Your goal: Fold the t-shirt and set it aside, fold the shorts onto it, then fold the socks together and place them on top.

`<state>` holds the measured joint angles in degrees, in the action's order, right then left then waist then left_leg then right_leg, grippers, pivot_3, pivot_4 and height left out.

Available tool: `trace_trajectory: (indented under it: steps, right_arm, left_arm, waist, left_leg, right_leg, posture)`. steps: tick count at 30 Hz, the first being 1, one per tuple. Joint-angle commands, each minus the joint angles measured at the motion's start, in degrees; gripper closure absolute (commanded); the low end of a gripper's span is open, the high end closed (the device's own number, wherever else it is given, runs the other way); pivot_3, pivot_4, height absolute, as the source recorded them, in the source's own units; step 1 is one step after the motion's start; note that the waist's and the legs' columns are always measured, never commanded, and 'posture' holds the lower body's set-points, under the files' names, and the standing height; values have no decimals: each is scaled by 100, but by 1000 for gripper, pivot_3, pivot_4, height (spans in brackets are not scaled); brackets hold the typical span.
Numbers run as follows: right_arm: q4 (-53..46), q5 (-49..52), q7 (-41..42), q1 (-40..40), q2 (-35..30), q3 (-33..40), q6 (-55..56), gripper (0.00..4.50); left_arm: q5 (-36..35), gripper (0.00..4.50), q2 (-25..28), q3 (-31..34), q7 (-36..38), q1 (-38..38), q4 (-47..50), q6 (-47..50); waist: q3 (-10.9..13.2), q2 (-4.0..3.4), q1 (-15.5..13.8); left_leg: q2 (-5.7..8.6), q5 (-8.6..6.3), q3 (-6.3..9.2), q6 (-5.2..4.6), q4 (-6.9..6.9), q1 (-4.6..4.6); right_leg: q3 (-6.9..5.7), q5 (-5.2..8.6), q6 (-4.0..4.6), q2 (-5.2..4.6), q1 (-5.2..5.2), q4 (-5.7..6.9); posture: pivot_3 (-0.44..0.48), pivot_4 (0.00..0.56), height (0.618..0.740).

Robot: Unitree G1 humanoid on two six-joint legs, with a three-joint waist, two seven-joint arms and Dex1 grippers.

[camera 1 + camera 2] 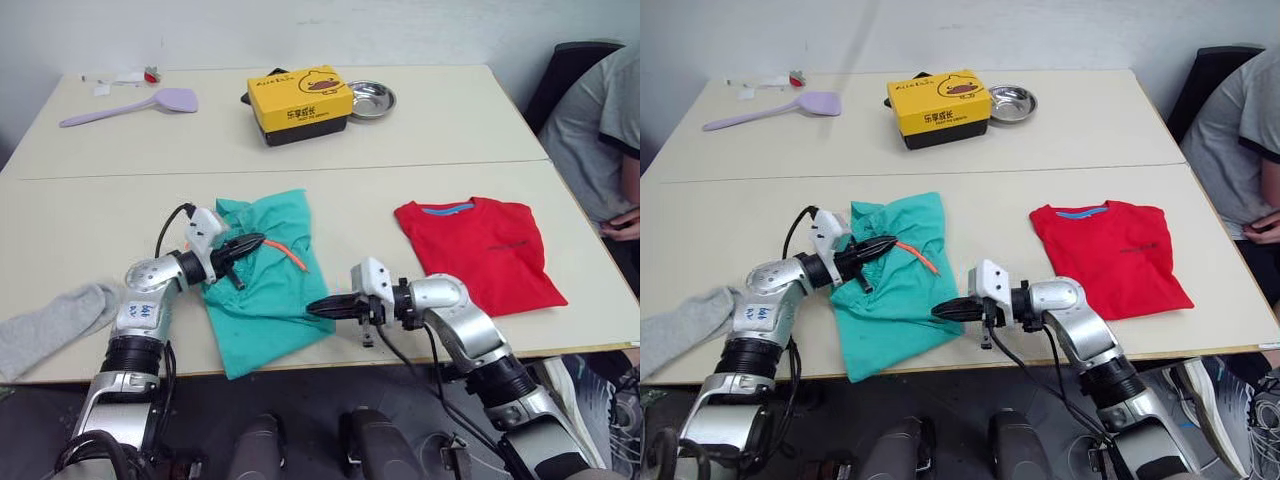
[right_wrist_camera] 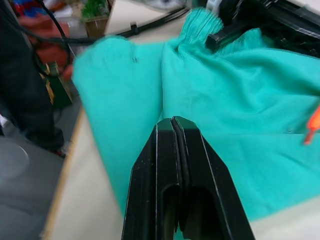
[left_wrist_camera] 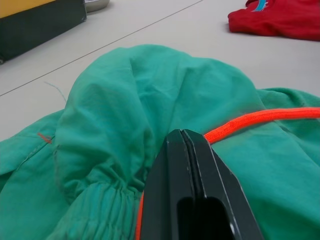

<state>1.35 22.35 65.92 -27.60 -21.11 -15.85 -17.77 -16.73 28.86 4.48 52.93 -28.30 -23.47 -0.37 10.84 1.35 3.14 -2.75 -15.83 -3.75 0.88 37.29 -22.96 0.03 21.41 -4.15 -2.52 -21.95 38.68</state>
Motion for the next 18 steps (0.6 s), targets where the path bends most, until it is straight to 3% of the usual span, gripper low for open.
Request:
trace_trajectory:
  steps: [1, 5, 12, 18]
  right_arm:
    - [-291, 945, -438, -627, -63, 573, -1931, 3843]
    - [440, 1152, -1175, -1432, -20, 836, -3780, 2551]
    - [2324, 865, -2086, -2497, 691, 1148, -4461, 203]
    - [3731, 709, -2269, -3315, 1354, 1177, -4912, 52]
  left_arm:
    - [-414, 4500, 328, 206, 492, 288, 921, 105]
    - [-394, 4500, 582, 207, 657, 701, 1379, 85]
    - [-268, 4500, 722, 366, 459, 1022, 1471, -32]
    - [-228, 4500, 702, 359, 347, 1124, 1411, -122]
  waist:
    - [0, 0, -2]
    - [0, 0, -12]
    - [0, -1, -8]
    - [0, -1, 43]
  left_leg:
    - [2, 8, 1, 13, 0, -1]
    - [2, 2, 10, 3, -5, -1]
    - [8, -2, 2, -11, -8, -33]
    - [6, 2, -16, -14, -12, -32]
  right_leg:
    - [-1, 0, 0, -3, 0, 0]
    - [-6, 2, 4, -7, -2, -5]
    - [-2, 2, 8, -11, -35, 1]
    - [9, 2, 8, -10, -51, 24]
  posture:
    - [0, 150, 740]
    - [0, 150, 740]
    - [0, 150, 740]
    - [0, 150, 740]
